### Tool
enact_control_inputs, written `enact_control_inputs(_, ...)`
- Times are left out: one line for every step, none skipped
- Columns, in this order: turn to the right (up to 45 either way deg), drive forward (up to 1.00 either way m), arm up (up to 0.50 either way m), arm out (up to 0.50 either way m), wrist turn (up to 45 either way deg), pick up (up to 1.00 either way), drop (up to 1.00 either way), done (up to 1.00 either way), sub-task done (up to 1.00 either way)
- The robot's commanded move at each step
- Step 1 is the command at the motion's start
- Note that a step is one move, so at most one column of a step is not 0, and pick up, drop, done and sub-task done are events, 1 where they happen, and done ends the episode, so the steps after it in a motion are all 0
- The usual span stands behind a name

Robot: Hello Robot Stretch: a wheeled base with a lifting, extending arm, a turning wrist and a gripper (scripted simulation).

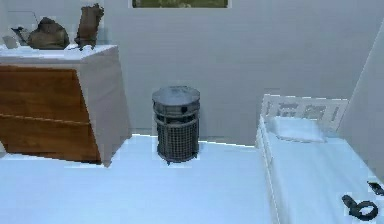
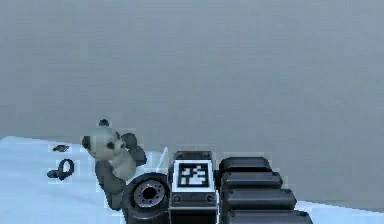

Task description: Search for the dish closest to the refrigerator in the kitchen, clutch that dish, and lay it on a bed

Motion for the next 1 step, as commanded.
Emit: enact_control_inputs(-45.0, 0.00, 0.00, 0.00, 0.0, 0.00, 0.00, 0.00, 0.00)
